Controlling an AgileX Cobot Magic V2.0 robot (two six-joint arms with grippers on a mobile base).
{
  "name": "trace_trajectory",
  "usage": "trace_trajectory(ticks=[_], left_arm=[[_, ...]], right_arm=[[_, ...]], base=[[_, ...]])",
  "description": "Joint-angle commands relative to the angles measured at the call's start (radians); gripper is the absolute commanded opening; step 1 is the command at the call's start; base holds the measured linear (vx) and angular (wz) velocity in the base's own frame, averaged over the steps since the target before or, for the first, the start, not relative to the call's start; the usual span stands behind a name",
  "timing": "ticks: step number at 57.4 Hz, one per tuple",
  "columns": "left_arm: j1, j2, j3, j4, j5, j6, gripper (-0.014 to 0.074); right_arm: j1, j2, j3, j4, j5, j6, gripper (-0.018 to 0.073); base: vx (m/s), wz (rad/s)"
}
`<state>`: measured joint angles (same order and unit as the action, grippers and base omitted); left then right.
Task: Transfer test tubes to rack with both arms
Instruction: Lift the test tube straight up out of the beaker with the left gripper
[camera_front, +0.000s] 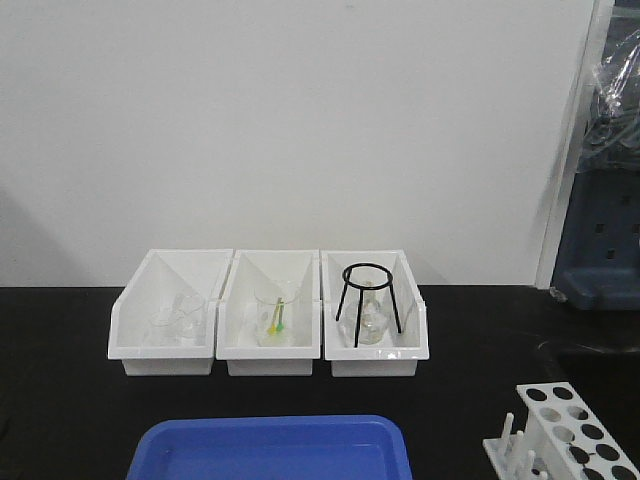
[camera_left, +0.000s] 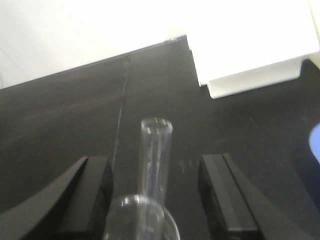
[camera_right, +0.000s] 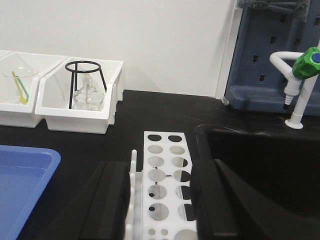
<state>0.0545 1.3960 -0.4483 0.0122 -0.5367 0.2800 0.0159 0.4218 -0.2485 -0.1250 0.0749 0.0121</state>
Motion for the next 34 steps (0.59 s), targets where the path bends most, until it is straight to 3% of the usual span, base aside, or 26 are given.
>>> trace_trajectory(ticks=[1,34], left_arm=[[0.0,0.01,-0.063,-0.012,-0.054,0.0,0.0509],[-0.003,0.191,-0.179,-0.012,-0.098,0.028,0.0509]], right_arm=[[-0.007,0.011,-0.036,-0.004,-0.081,-0.001,0.0375],[-0.007,0.011,-0.036,-0.004,-0.081,-0.001,0.0375]], base=[[0.0,0.0],[0.0,0.0]])
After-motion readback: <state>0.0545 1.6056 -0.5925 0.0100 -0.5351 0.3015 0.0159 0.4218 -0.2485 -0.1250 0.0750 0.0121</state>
